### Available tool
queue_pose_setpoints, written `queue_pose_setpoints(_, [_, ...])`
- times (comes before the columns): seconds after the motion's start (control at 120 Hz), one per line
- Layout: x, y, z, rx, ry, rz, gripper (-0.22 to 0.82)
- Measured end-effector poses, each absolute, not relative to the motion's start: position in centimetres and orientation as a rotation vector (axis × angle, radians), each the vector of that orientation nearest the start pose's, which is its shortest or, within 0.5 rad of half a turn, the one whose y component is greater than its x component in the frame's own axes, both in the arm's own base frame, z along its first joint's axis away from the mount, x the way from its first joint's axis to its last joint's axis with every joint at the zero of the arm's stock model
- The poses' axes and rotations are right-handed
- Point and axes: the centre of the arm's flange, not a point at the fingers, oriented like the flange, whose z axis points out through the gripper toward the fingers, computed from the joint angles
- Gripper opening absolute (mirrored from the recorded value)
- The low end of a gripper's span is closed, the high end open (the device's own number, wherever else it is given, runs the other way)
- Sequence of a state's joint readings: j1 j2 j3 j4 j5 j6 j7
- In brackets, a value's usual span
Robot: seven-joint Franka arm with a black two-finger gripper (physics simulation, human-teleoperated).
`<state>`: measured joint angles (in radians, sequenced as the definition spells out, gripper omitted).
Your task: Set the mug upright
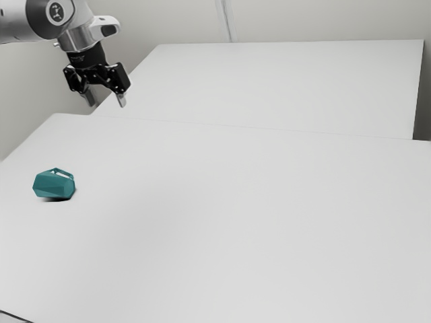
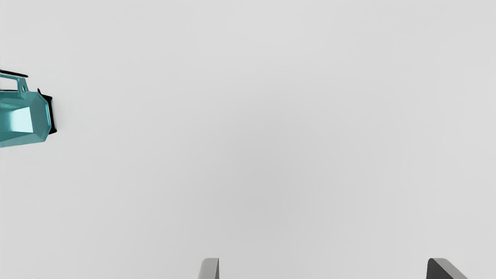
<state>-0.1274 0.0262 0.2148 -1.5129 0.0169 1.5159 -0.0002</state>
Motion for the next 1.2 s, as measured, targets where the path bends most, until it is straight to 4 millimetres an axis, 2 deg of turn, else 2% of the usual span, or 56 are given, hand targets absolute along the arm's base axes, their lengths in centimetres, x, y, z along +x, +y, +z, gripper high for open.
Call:
queue_pose_setpoints(0.3, [55.3,7.7,63.4,-3.113,-0.200,0.037,0.58])
queue_pose_setpoints(0.492, [54.6,11.1,64.0,-3.107,-0.284,0.018,0.58])
queue_pose_setpoints(0.65, [53.6,15.6,63.7,-3.097,-0.388,0.038,0.58])
queue_pose_setpoints(0.842, [51.8,22.4,63.0,-3.086,-0.495,0.051,0.58])
queue_pose_setpoints(0.992, [51.4,26.9,61.4,-3.100,-0.516,0.071,0.58])
queue_pose_setpoints(1.2, [50.4,33.3,59.1,-3.173,-0.496,-0.001,0.58])
